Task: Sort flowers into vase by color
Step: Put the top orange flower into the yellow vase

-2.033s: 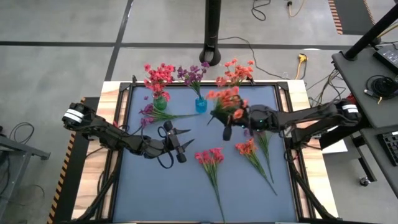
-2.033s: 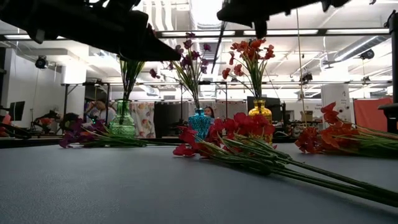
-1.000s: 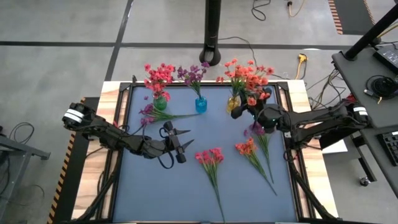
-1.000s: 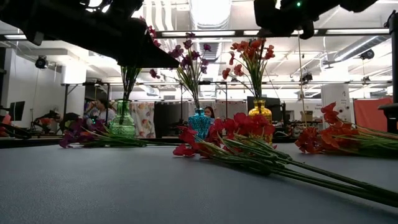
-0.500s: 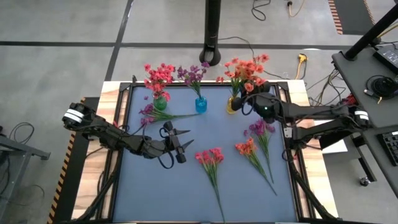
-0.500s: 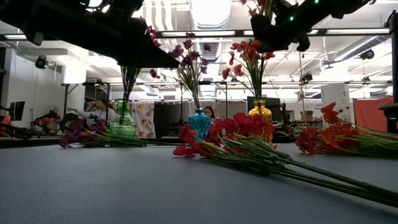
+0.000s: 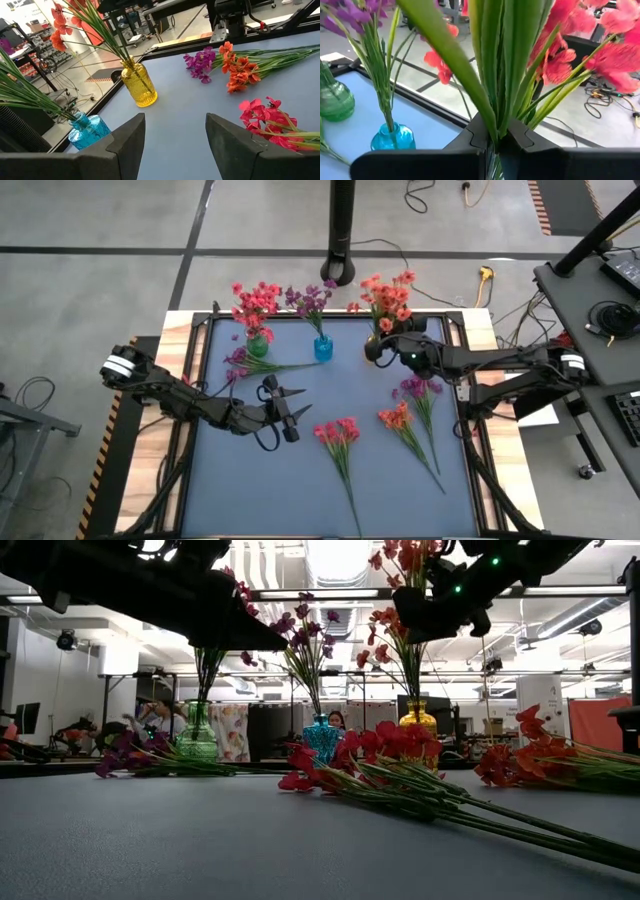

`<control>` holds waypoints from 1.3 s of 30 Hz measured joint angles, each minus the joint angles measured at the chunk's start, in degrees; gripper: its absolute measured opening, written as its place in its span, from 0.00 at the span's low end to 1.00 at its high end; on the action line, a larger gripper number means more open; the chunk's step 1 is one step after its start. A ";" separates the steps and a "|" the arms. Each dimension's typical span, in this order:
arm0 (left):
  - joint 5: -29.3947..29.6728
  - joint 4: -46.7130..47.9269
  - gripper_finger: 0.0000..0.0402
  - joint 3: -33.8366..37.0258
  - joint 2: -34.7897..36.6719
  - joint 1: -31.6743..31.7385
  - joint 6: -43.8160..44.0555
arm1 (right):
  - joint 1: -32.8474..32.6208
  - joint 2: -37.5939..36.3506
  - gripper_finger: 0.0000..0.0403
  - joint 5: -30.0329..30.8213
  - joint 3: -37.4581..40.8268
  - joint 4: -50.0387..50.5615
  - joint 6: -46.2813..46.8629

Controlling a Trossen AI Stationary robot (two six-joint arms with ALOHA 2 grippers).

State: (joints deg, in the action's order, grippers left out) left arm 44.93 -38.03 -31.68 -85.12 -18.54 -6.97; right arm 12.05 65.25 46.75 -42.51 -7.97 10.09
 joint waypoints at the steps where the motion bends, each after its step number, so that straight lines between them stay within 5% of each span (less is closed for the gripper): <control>1: 0.00 0.05 0.48 0.00 0.00 0.01 -0.01 | 0.00 0.36 0.04 0.45 0.02 0.00 0.00; 13: 0.00 0.80 0.48 0.00 0.00 0.00 0.31 | 0.00 1.51 0.06 1.28 0.05 0.44 0.56; 31: 0.00 2.76 0.48 0.00 0.00 -0.01 3.07 | -0.04 -0.59 0.44 1.18 0.03 8.44 5.87; 39: 0.00 3.04 0.48 0.00 0.00 -0.01 3.55 | -0.27 -0.71 0.51 0.80 -0.05 8.61 5.91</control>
State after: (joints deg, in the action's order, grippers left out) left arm 44.93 -34.98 -31.68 -85.12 -18.55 -3.42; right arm 11.78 64.54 47.55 -42.56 0.64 16.00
